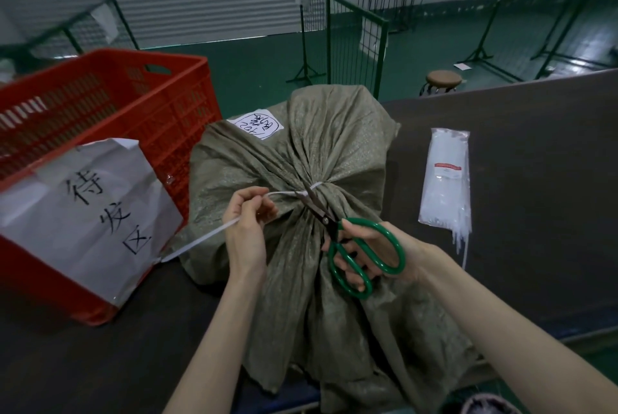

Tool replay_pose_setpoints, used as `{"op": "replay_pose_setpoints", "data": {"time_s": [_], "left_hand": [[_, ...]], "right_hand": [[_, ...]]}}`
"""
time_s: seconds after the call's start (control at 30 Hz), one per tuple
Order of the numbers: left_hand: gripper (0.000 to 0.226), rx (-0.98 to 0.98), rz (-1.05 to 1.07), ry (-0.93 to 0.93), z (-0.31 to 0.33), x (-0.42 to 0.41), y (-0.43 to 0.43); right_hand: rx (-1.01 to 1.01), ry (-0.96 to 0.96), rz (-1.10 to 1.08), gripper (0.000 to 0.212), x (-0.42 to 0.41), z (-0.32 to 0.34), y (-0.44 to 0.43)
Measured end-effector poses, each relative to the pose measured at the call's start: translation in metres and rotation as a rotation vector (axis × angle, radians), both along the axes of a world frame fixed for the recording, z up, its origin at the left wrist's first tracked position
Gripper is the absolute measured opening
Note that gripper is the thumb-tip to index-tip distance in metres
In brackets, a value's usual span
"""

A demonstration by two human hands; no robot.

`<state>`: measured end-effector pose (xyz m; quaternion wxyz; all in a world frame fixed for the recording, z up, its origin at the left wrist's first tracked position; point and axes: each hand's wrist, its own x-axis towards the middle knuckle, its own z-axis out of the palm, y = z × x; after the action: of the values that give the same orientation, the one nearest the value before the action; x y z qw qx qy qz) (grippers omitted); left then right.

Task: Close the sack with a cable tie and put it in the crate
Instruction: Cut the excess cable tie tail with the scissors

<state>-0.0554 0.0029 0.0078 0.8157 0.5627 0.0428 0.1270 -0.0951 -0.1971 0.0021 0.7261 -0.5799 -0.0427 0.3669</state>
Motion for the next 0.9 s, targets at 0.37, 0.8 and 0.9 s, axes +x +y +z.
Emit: {"op": "replay_pose_setpoints", "data": {"time_s": [0.37, 0.8, 0.9], "left_hand": [[0.031, 0.02, -0.017, -0.019, -0.003, -0.002, -0.003], [0.02, 0.157, -0.149, -0.047, -0.017, -0.02, -0.002], [0.018, 0.156, -0.153, -0.034, -0.02, -0.02, -0.001]], "right_hand": [[-0.015, -0.018, -0.041, 0.057, 0.009, -0.008, 0.002], [0.023, 0.009, -0.033, 0.053, 0.03, -0.016, 0.013], [0.022, -0.016, -0.016, 0.051, 0.033, -0.017, 0.011]]}}
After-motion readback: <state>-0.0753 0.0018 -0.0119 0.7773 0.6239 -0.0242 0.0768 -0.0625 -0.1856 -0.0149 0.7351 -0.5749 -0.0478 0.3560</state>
